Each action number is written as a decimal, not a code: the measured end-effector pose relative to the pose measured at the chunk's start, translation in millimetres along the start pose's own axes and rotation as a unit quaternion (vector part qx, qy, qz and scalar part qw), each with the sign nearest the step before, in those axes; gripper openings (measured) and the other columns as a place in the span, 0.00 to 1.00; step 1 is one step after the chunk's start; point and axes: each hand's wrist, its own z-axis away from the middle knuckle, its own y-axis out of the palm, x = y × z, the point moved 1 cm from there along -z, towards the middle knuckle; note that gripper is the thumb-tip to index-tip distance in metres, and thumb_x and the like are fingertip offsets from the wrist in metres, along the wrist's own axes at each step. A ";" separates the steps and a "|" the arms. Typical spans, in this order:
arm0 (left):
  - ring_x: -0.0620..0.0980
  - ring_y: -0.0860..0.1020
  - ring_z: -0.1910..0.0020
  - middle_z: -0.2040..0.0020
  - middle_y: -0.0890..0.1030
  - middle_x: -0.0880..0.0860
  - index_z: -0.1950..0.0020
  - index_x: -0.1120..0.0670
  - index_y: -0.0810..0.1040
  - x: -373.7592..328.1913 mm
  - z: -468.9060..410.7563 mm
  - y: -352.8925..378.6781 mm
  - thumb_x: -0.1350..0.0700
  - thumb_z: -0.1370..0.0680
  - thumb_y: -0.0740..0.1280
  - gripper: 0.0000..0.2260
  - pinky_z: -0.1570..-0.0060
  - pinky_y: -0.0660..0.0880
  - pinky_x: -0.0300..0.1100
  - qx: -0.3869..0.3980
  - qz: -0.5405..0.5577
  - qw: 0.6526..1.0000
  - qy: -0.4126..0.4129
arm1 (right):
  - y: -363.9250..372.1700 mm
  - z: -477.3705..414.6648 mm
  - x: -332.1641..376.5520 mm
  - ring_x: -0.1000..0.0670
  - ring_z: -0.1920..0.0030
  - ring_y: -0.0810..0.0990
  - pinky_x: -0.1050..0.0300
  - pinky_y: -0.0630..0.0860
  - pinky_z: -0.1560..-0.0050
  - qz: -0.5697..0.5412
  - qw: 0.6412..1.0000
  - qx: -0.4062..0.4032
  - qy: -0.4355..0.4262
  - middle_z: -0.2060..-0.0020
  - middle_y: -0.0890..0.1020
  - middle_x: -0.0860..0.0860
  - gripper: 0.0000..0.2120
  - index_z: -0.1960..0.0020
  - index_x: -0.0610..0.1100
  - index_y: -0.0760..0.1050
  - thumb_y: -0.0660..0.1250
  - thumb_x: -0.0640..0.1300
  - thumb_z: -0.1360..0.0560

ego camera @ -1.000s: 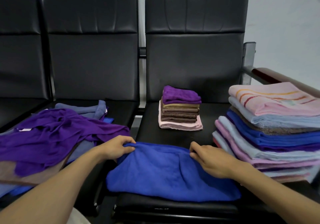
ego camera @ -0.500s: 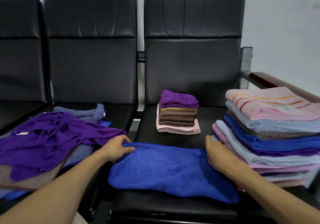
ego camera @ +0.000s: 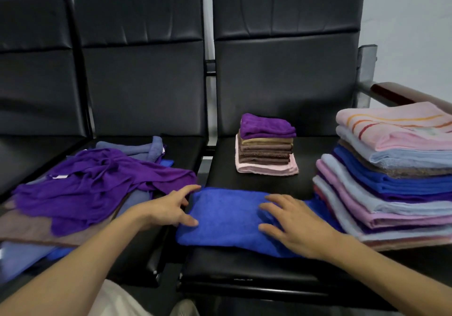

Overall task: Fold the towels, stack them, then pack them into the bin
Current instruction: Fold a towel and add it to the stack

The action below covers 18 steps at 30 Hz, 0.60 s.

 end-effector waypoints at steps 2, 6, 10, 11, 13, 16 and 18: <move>0.48 0.74 0.53 0.40 0.68 0.57 0.27 0.40 0.58 3.5 1.7 3.0 0.61 0.28 0.74 0.37 0.53 0.75 0.38 -0.005 -0.068 0.998 0.012 | 17.4 3.4 3.0 0.50 0.23 0.48 0.46 0.47 0.24 -0.045 0.993 0.101 0.044 0.22 0.50 0.53 0.50 0.23 0.58 0.51 0.31 0.78 0.41; 0.45 0.73 0.63 0.51 0.70 0.53 0.28 0.46 0.64 3.6 0.3 7.7 0.67 0.28 0.70 0.33 0.63 0.73 0.33 -0.068 -0.097 0.992 0.034 | 24.6 4.7 1.3 0.57 0.27 0.31 0.45 0.33 0.26 -0.063 0.984 0.151 0.068 0.25 0.36 0.61 0.48 0.25 0.64 0.36 0.32 0.78 0.44; 0.52 0.77 0.58 0.57 0.77 0.53 0.28 0.49 0.68 -2.8 -1.9 20.1 0.66 0.26 0.64 0.27 0.59 0.71 0.35 -0.089 -0.122 0.987 0.053 | 19.4 7.0 -3.3 0.58 0.30 0.28 0.48 0.30 0.27 -0.062 0.980 0.178 0.057 0.26 0.34 0.63 0.46 0.26 0.65 0.34 0.35 0.78 0.42; 0.53 0.78 0.53 0.54 0.78 0.54 0.27 0.48 0.66 -4.7 -1.9 22.7 0.65 0.24 0.62 0.27 0.55 0.71 0.38 -0.082 -0.113 0.989 0.045 | 18.9 8.6 -4.0 0.58 0.29 0.28 0.49 0.30 0.27 -0.062 0.980 0.181 0.054 0.27 0.33 0.63 0.45 0.26 0.65 0.34 0.35 0.78 0.41; 0.55 0.77 0.42 0.41 0.78 0.58 0.25 0.44 0.62 -9.1 -2.9 27.2 0.62 0.21 0.59 0.26 0.47 0.69 0.41 -0.062 -0.099 0.993 0.024 | 18.6 11.5 -7.1 0.58 0.28 0.29 0.51 0.29 0.28 -0.060 0.980 0.185 0.046 0.27 0.33 0.63 0.45 0.26 0.65 0.34 0.35 0.77 0.41; 0.56 0.72 0.34 0.31 0.72 0.59 0.24 0.44 0.61 -14.6 -0.5 31.6 0.57 0.18 0.59 0.23 0.38 0.67 0.42 -0.050 -0.081 0.995 0.019 | 18.2 15.6 -10.7 0.57 0.27 0.29 0.51 0.30 0.27 -0.058 0.979 0.192 0.036 0.26 0.33 0.63 0.44 0.27 0.65 0.33 0.35 0.78 0.41; 0.53 0.75 0.39 0.36 0.76 0.57 0.26 0.44 0.65 -15.1 0.5 32.3 0.56 0.19 0.62 0.22 0.41 0.69 0.40 -0.069 -0.062 0.996 0.017 | 18.1 16.6 -11.6 0.57 0.27 0.29 0.52 0.30 0.27 -0.059 0.979 0.191 0.032 0.27 0.32 0.63 0.44 0.28 0.66 0.32 0.36 0.78 0.41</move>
